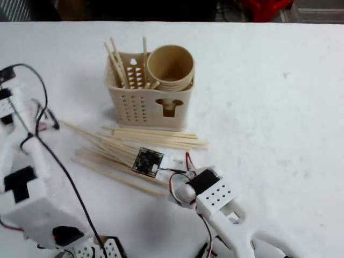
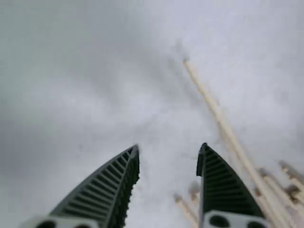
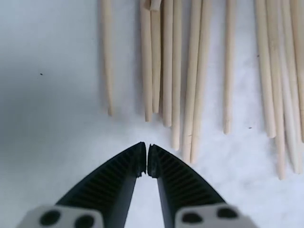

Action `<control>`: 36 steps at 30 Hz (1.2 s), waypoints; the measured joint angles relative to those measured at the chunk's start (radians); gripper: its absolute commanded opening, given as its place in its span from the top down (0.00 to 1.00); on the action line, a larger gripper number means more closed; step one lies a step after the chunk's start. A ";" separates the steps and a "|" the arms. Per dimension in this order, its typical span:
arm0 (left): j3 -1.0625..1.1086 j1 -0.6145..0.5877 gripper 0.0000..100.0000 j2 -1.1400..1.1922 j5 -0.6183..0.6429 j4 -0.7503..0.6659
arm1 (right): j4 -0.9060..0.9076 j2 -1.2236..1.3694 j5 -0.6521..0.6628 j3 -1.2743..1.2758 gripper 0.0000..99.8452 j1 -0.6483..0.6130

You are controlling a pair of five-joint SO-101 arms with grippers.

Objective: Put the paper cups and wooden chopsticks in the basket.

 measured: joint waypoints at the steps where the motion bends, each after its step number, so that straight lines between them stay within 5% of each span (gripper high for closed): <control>1: -0.031 0.021 0.79 0.023 0.029 0.000 | -0.005 0.000 -0.011 0.000 0.98 0.000; 11: -0.192 0.112 0.79 0.288 0.153 -0.040 | -0.008 0.000 -0.041 0.000 0.98 0.000; 18: -0.256 0.120 0.98 0.344 0.153 -0.037 | -0.008 0.000 -0.041 0.000 0.98 0.000; 30: -0.334 0.115 0.98 0.353 0.129 -0.028 | -0.008 0.000 -0.041 0.000 0.98 0.000; 36: -0.560 0.115 0.98 0.353 0.074 0.112 | -0.008 0.000 -0.041 0.000 0.98 0.000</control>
